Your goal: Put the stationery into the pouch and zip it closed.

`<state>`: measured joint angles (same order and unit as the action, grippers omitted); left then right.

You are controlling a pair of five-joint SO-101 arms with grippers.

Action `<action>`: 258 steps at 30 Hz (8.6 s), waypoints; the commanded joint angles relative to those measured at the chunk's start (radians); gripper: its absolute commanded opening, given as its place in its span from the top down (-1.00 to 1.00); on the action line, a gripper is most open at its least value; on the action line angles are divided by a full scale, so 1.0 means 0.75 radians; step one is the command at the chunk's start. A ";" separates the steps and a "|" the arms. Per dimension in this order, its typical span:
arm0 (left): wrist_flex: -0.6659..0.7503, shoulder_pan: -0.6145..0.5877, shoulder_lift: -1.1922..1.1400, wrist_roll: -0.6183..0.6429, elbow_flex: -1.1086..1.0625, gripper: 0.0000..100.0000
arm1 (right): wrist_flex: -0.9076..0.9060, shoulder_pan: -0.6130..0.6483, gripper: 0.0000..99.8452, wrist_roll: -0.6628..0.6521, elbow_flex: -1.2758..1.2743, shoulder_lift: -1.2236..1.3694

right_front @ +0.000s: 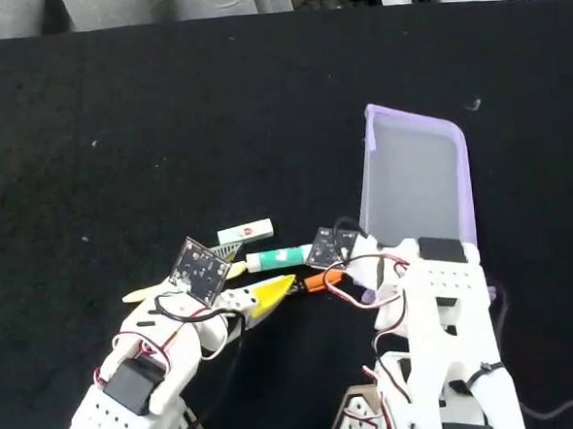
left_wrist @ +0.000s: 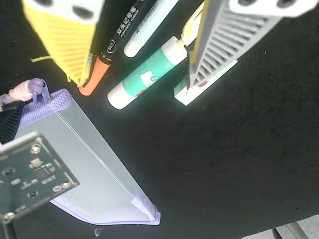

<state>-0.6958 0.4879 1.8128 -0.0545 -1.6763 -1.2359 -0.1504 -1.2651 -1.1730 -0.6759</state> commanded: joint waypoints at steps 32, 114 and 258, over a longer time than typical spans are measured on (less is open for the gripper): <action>-0.008 -0.003 0.002 0.004 -0.032 0.37 | -0.176 0.106 0.97 0.229 0.425 0.013; -0.108 0.091 0.012 -0.125 0.064 0.37 | -0.575 1.004 0.98 0.771 0.750 -0.255; 0.356 -0.398 -0.027 -0.340 -0.028 0.94 | -0.700 -0.041 0.98 0.434 1.163 -0.267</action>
<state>-0.4503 0.2501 1.7852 -0.2984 -1.6778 -1.7300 -0.1274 -0.9367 -0.3659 -0.8462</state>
